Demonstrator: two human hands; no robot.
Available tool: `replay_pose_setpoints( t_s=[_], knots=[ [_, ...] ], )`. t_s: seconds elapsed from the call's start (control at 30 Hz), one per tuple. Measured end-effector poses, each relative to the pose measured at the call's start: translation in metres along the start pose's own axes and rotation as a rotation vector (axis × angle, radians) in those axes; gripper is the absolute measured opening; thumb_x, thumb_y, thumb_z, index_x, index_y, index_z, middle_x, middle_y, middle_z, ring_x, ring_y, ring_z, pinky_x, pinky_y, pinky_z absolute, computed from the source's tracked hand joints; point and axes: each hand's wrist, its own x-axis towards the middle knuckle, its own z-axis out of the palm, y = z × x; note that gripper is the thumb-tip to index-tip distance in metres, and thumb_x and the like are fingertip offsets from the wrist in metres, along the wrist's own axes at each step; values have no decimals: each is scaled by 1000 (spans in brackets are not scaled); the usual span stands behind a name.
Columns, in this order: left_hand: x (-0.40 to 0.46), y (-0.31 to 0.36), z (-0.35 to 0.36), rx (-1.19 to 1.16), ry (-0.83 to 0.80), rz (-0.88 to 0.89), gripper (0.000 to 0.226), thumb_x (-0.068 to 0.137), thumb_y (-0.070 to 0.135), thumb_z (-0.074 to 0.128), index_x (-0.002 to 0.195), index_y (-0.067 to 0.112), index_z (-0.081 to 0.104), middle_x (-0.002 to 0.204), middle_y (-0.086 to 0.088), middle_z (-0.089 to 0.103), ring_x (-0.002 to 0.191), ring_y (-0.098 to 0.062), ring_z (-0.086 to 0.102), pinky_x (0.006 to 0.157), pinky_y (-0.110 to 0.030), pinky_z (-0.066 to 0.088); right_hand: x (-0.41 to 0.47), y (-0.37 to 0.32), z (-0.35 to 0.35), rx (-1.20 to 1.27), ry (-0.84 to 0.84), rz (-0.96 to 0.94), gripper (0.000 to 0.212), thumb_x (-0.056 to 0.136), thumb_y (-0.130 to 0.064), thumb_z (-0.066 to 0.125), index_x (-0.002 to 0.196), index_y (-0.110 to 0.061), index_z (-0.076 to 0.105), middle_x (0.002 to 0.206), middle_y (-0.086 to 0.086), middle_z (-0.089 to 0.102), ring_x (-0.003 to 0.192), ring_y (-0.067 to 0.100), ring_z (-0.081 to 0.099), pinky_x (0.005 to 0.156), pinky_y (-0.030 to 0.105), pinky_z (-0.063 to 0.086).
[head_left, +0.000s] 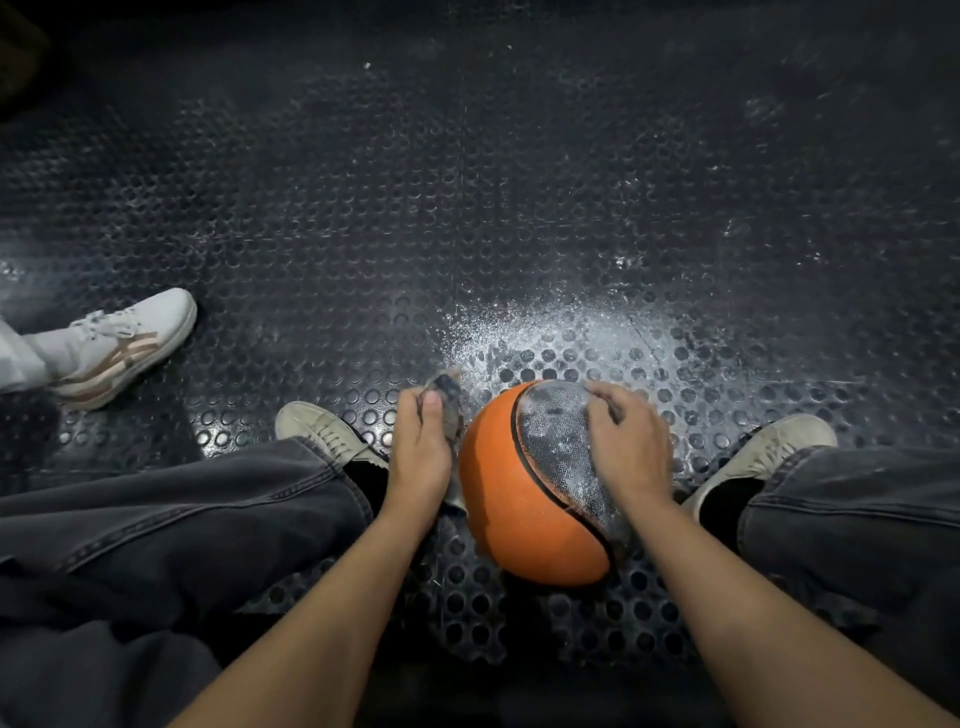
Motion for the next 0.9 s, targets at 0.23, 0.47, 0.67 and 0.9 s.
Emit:
replay_pose_setpoints(
  t_s=[0.23, 0.47, 0.67, 0.9],
  knots=[
    [14, 19, -16, 285, -196, 227, 16, 98, 25, 51, 112, 25, 59, 101, 5, 58, 88, -8, 56, 69, -11, 45, 2, -3, 6, -124, 9, -35, 3, 95, -33, 51, 92, -35, 52, 106, -9, 47, 104, 17, 50, 99, 50, 46],
    [7, 10, -2, 495, -371, 362, 25, 93, 19, 61, 116, 15, 69, 123, 10, 58, 110, -7, 54, 100, -27, 39, -5, 4, 7, -105, 32, -58, 8, 99, -30, 50, 92, -27, 54, 103, -12, 48, 94, 14, 49, 100, 47, 45],
    [-17, 9, -2, 587, -433, 565, 13, 89, 15, 65, 98, 12, 75, 104, 11, 63, 91, -11, 60, 83, -28, 49, -5, 4, 3, -110, 23, -76, 10, 97, -32, 51, 91, -28, 57, 92, -16, 50, 89, 14, 51, 95, 45, 47],
    [8, 17, 9, 612, -368, 438, 13, 91, 12, 61, 92, 11, 74, 96, 2, 67, 85, -15, 59, 84, -35, 48, -9, 3, 6, -119, 34, -48, 14, 97, -31, 46, 83, -28, 51, 100, -11, 53, 91, 15, 51, 98, 46, 44]
  ],
)
